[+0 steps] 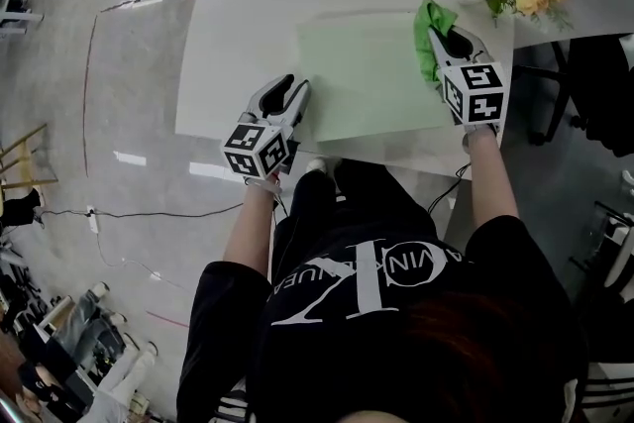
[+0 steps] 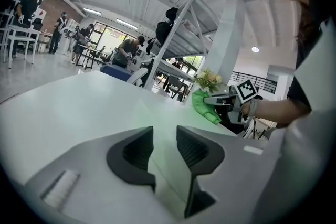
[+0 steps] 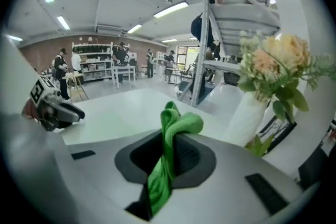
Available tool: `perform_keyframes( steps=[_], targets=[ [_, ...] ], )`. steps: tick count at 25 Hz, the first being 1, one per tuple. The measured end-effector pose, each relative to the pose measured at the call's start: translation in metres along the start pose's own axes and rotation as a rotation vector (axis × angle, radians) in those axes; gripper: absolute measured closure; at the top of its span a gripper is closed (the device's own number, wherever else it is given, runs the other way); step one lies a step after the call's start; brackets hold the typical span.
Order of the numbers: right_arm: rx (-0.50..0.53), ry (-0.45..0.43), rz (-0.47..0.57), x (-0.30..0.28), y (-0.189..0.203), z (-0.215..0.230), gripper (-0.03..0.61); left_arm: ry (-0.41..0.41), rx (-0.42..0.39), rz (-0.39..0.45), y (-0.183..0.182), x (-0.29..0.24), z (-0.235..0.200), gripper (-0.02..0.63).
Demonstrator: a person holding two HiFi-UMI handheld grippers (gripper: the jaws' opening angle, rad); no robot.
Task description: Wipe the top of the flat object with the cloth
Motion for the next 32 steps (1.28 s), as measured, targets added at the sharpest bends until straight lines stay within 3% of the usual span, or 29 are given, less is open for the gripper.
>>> perform_keyframes(
  steps=[6, 11, 17, 24, 26, 29, 32],
  targets=[
    [-0.051, -0.201, 0.129, 0.009, -0.045, -0.077, 0.543, 0.037, 0.013, -0.032, 0.02, 0.013, 0.009, 0.468],
    [-0.08, -0.313, 0.208, 0.019, -0.078, -0.124, 0.543, 0.065, 0.009, -0.057, 0.032, 0.02, 0.016, 0.468],
    [-0.119, -0.379, 0.247, 0.029, -0.098, -0.164, 0.543, 0.121, -0.016, -0.104, 0.045, 0.024, 0.028, 0.468],
    [-0.186, -0.44, 0.19, 0.006, -0.076, -0.187, 0.543, 0.08, 0.012, -0.087, 0.056, 0.026, 0.037, 0.468],
    [-0.127, -0.433, 0.123, -0.014, -0.066, -0.192, 0.543, 0.059, 0.026, -0.074, 0.058, 0.029, 0.036, 0.468],
    [0.088, -0.403, 0.02, -0.035, -0.054, -0.205, 0.543, 0.023, 0.06, -0.035, 0.061, 0.037, 0.034, 0.469],
    [0.242, -0.408, -0.007, -0.044, -0.054, -0.206, 0.543, -0.021, 0.075, 0.013, 0.061, 0.039, 0.033, 0.469]
  ],
)
Point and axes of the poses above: the fingertips, and each gripper's own axes: x backward along the fingers, z to its right, y out of its underside, the point moved 7 cm from there along x, backward along the fingers, and after that the axes turned 12 degrees about x, right-handed, at the moved point
